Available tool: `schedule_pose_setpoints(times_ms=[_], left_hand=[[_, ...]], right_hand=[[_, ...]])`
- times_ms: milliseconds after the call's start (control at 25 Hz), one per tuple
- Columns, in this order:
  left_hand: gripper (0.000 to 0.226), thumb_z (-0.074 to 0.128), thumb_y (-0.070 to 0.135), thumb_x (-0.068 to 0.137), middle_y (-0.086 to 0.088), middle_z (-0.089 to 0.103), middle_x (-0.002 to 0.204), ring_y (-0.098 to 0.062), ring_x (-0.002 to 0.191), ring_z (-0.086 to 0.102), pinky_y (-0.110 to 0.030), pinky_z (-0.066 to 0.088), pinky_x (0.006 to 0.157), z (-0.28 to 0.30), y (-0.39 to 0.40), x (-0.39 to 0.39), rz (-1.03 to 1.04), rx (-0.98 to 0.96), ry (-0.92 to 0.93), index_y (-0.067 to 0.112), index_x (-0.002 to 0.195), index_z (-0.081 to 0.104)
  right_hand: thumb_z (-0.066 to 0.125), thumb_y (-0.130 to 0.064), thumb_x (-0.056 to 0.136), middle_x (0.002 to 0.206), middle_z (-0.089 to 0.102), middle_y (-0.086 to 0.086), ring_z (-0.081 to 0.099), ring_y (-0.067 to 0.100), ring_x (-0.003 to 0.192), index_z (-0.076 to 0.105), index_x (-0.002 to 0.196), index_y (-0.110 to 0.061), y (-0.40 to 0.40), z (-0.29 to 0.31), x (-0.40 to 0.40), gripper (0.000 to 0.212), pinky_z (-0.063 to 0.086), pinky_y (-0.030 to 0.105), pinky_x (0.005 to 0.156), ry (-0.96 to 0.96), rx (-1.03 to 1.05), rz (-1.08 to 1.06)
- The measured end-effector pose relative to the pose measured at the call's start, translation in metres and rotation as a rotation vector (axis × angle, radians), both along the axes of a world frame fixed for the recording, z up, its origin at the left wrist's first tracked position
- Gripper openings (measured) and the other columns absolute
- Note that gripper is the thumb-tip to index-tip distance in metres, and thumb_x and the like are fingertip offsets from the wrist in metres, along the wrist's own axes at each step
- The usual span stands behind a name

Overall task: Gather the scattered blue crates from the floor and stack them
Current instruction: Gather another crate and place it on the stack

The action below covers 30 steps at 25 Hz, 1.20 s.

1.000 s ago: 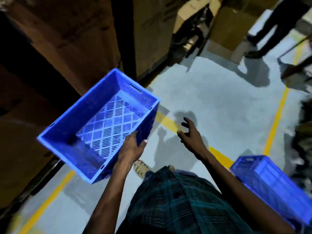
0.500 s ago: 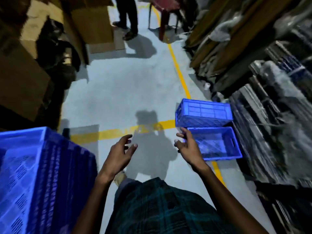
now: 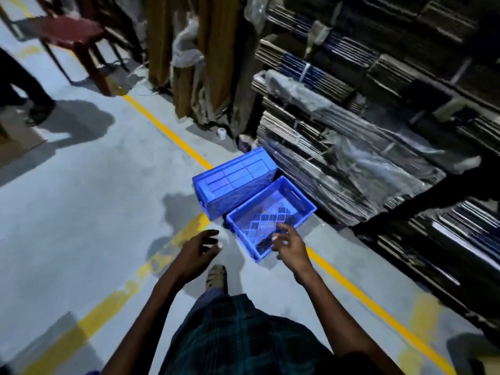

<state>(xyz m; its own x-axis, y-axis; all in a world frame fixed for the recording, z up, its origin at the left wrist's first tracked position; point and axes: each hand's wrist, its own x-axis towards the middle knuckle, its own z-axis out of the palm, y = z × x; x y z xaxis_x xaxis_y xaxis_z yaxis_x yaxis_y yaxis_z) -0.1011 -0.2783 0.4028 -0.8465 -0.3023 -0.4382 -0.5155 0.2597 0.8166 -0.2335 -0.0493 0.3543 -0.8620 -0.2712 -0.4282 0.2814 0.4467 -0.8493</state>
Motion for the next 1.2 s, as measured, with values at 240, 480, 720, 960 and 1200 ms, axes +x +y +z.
schedule_pose_setpoints(times_ms=[240,480,720,960,1200], left_hand=[[0.017,0.061,0.025,0.092,0.0,0.07,0.105,0.02,0.087,0.06,-0.003,0.045,0.074,-0.044,-0.041,-0.126,-0.127,-0.11,0.04,0.026,0.109,0.064],[0.028,0.061,0.022,0.095,-0.005,0.07,0.105,-0.012,0.084,0.065,-0.016,0.043,0.068,-0.147,-0.039,-0.236,-0.171,-0.096,-0.134,0.011,0.12,0.065],[0.038,0.06,0.033,0.094,-0.011,0.074,0.105,-0.028,0.102,0.069,-0.027,0.043,0.077,-0.38,-0.005,-0.285,-0.234,-0.095,-0.44,0.006,0.12,0.064],[0.056,0.063,0.045,0.09,-0.018,0.061,0.125,-0.033,0.116,0.057,-0.037,0.048,0.088,-0.566,0.024,-0.29,-0.002,-0.028,-0.711,0.01,0.131,0.049],[0.073,0.078,0.045,0.077,-0.018,0.051,0.125,-0.039,0.107,0.06,-0.045,0.055,0.061,-0.63,0.046,-0.312,0.519,0.276,-0.763,0.017,0.115,0.021]], right_hand=[[0.058,-0.007,0.091,0.094,0.071,0.005,0.067,0.023,0.083,0.062,0.097,-0.034,-0.021,-0.036,-0.092,0.028,0.046,0.026,0.066,-0.088,0.114,-0.098],[0.057,-0.016,0.082,0.105,0.069,0.011,0.065,0.026,0.091,0.066,0.097,-0.033,-0.015,-0.161,-0.188,0.024,0.045,0.031,0.071,-0.177,0.229,-0.104],[0.061,-0.008,0.085,0.107,0.07,0.02,0.066,0.034,0.104,0.064,0.115,-0.005,-0.021,-0.343,-0.215,0.03,0.047,0.036,0.087,-0.223,0.451,0.116],[0.064,-0.028,0.083,0.134,0.055,0.008,0.047,0.034,0.124,0.049,0.137,-0.022,-0.007,-0.501,-0.205,0.057,0.041,0.04,0.101,-0.236,0.635,0.486],[0.059,-0.022,0.086,0.134,0.051,0.017,0.045,0.038,0.119,0.045,0.14,-0.016,0.01,-0.568,-0.208,0.056,0.042,0.041,0.099,-0.161,0.654,0.365]])
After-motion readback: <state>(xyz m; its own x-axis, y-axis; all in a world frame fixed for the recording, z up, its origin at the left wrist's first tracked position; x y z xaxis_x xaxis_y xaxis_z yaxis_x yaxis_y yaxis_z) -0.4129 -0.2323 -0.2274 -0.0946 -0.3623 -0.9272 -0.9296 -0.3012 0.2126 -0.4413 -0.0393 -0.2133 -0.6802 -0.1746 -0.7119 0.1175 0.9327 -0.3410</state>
